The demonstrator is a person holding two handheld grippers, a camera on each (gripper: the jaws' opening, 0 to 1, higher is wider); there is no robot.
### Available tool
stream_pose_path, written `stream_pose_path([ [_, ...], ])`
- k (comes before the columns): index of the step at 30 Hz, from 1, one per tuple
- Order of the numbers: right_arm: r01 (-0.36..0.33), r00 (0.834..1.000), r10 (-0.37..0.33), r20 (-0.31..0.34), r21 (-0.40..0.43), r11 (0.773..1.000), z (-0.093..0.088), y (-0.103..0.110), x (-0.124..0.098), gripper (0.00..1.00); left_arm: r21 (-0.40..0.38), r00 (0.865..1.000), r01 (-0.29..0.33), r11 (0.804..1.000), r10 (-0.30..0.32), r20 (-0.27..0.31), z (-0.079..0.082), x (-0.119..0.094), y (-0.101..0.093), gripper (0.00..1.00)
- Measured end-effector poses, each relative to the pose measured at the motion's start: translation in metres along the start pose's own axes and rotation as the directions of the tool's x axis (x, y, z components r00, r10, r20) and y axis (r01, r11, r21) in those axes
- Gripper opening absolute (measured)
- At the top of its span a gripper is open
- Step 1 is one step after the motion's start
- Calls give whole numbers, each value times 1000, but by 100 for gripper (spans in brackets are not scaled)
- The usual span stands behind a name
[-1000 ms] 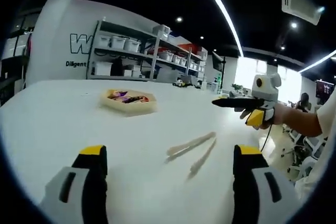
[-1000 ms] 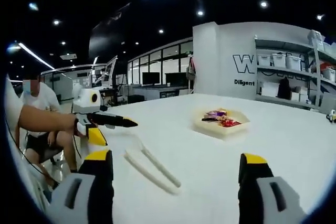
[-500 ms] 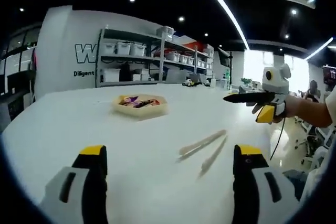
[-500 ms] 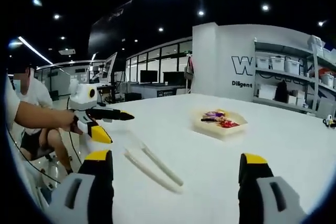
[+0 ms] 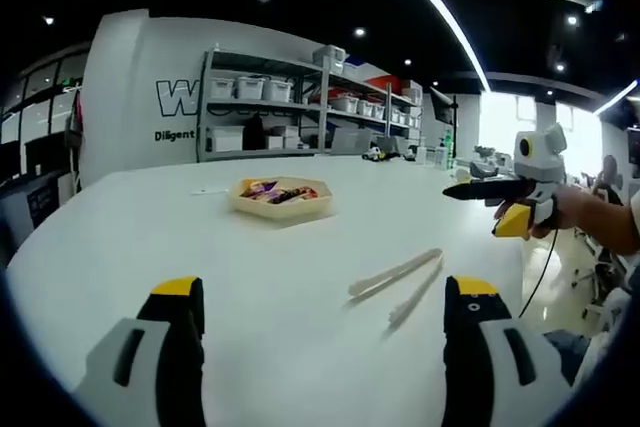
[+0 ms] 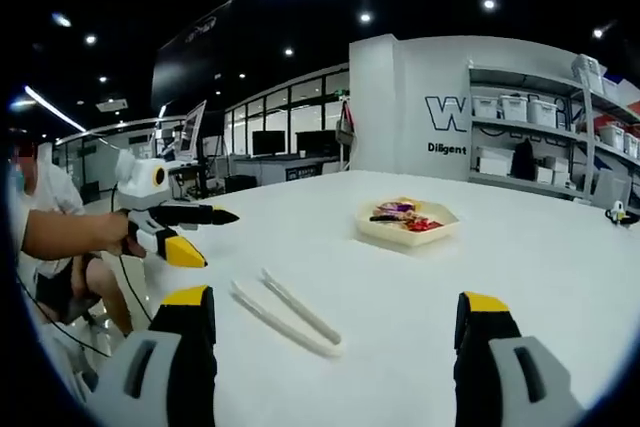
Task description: Place the target food into the container with the food tongs after gripping and lifting it, then release it inside without dropping or visibly crushing the food.
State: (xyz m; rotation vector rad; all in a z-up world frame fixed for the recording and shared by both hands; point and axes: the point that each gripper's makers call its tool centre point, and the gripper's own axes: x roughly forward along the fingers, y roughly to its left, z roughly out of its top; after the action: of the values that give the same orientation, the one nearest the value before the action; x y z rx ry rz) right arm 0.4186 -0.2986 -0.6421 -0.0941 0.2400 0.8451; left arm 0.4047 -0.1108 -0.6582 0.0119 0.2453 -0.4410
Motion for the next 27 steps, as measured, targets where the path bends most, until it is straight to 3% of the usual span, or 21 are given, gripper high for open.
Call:
stream_pose_path([
  [4,31,999,-31,-18,-9,999,1,-5,-1,100,-22,999,-26,999,25,-46,-4,0,-1,99],
  [11,61,995,-61,-78,3,998,-4,-3,-2,100,-13,996,-56,998,55,-66,-3,-2,-2,99],
  [17,69,995,-70,-77,-15,998,-5,-3,-2,100,-16,991,-106,994,104,-87,-7,-7,5,98],
  [27,104,990,-104,-93,-2,995,-6,-7,-6,99,-10,987,-128,992,126,-101,-9,-10,4,98],
])
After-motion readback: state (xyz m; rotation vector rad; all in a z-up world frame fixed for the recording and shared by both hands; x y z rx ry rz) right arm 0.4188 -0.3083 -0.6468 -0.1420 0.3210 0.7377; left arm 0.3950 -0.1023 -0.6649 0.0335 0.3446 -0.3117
